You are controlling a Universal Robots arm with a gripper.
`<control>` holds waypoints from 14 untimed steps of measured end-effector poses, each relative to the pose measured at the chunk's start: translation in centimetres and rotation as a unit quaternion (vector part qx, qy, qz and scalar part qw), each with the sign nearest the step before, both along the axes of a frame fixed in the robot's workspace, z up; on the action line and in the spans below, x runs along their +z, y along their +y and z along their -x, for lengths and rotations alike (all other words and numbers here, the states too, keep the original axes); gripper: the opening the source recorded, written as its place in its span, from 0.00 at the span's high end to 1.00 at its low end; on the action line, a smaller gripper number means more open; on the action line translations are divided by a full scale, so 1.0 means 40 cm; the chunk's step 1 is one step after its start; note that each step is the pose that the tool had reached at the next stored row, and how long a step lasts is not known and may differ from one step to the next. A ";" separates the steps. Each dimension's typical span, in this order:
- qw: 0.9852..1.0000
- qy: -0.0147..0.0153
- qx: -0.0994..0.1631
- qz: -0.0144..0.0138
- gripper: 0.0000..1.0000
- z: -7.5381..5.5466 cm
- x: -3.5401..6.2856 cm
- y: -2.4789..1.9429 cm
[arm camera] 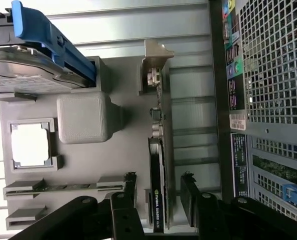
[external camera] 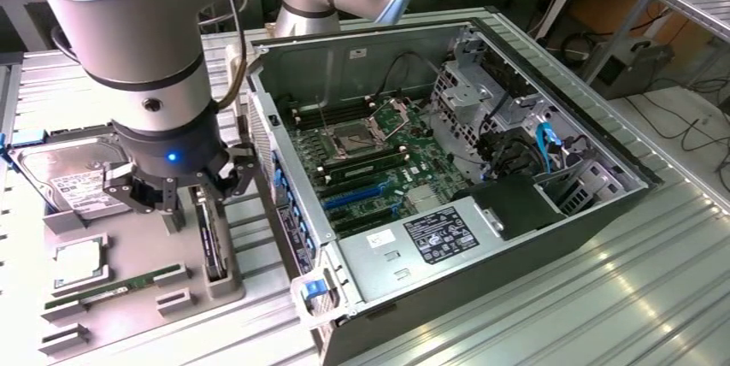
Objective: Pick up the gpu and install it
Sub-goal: 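Pick up the gpu and move the gpu toward the slot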
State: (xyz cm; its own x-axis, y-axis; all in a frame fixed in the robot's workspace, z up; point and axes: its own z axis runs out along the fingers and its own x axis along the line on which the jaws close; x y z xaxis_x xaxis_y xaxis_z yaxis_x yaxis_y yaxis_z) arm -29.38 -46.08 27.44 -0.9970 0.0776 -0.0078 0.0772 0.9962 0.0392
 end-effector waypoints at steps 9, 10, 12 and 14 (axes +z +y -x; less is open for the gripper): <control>1.000 -0.001 -0.003 0.000 0.52 0.001 -0.041 0.020; 1.000 -0.001 -0.004 0.000 0.52 0.002 -0.044 0.020; 1.000 -0.002 -0.006 0.000 0.52 0.004 -0.050 0.020; 1.000 -0.003 -0.008 0.000 0.52 0.006 -0.053 0.020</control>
